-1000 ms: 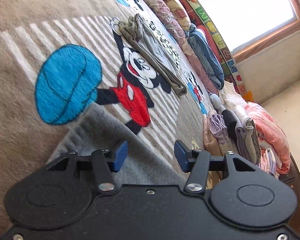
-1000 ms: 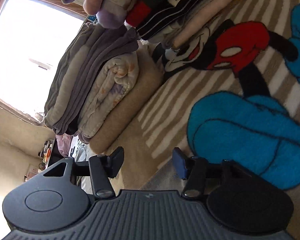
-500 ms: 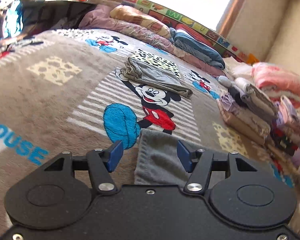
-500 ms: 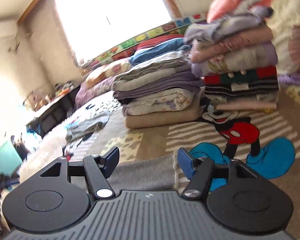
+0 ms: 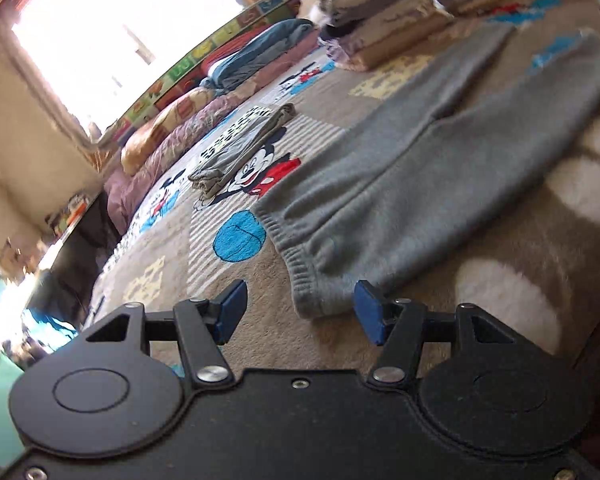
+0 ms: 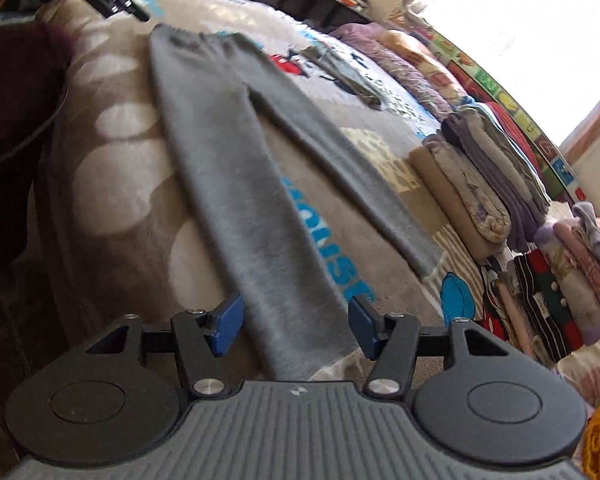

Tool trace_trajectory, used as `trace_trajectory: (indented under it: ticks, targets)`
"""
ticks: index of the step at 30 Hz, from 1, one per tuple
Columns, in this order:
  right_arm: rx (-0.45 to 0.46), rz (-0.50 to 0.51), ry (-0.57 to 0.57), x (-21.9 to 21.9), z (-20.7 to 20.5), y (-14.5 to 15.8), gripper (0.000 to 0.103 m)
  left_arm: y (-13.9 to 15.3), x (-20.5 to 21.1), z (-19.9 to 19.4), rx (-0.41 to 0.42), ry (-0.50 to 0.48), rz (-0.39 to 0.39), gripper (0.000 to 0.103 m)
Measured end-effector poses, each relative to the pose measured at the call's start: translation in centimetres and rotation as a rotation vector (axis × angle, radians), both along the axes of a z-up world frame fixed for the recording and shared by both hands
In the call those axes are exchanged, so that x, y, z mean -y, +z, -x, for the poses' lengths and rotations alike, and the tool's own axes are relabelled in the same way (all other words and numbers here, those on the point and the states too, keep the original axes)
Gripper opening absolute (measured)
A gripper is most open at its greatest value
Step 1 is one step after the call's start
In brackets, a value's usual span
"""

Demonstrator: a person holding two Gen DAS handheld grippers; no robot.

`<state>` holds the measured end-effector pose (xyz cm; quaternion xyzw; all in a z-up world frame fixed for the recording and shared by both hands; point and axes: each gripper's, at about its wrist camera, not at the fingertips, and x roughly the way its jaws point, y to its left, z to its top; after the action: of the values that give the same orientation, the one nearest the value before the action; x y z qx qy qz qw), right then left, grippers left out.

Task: Fold clothes
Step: 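Grasp one leg cuff with the right gripper while the left gripper grasps the other cuff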

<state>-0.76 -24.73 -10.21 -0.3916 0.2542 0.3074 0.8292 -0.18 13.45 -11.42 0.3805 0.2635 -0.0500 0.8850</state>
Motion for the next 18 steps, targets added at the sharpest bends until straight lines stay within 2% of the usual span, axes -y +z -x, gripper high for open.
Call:
trace_trajectory:
  ticks: [4,7,9,13,18]
  targets:
    - [0.015,0.095,0.01,-0.4,0.9,-1.7,0.052,-2.1,0.3,0.5,0.003,-0.055,-0.139,0.058]
    - [0.023,0.149,0.022,-0.7,1.0,-2.7,0.045,-3.0,0.0,0.4,0.014,-0.074,-0.196,0.058]
    - [0.032,0.175,0.037,-1.1,1.1,-3.3,0.045,-3.7,-0.1,0.5,0.02,-0.099,-0.246,0.058]
    - [0.067,0.206,0.041,-1.4,1.2,-4.1,0.044,-5.3,0.1,0.9,0.044,-0.17,-0.376,0.058]
    - [0.123,0.223,0.03,-1.4,1.4,-4.7,0.044,-6.3,0.1,0.1,0.085,-0.219,-0.457,0.058]
